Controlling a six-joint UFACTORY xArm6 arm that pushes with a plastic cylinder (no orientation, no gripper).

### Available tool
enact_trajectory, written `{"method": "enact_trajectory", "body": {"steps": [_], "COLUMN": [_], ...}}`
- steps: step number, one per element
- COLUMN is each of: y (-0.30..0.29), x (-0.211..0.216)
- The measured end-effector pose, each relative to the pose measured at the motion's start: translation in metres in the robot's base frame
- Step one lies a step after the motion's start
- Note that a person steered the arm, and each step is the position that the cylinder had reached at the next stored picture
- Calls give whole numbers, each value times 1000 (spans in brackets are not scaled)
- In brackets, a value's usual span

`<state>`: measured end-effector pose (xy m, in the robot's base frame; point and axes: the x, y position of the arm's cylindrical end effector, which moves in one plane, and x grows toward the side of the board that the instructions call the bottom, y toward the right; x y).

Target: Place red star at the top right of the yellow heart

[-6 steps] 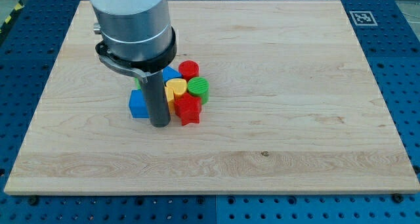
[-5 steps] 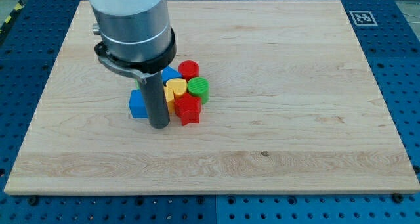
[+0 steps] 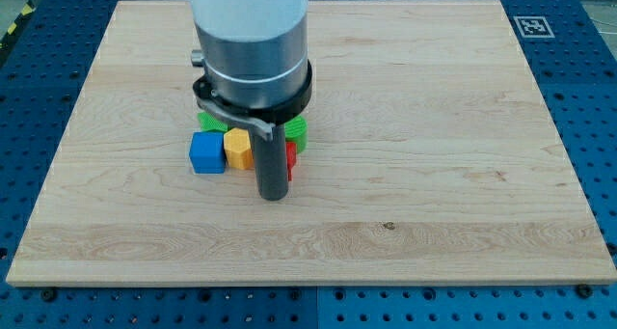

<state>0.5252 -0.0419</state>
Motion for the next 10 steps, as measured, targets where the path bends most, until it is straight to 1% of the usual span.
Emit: {"method": "enact_trajectory", "body": {"steps": [1,2,4,5,6,8,9,10], "y": [10,16,35,42,40,26,67,82], "x": [-7,-25,-47,-72,-108,-157,-139,-87]}}
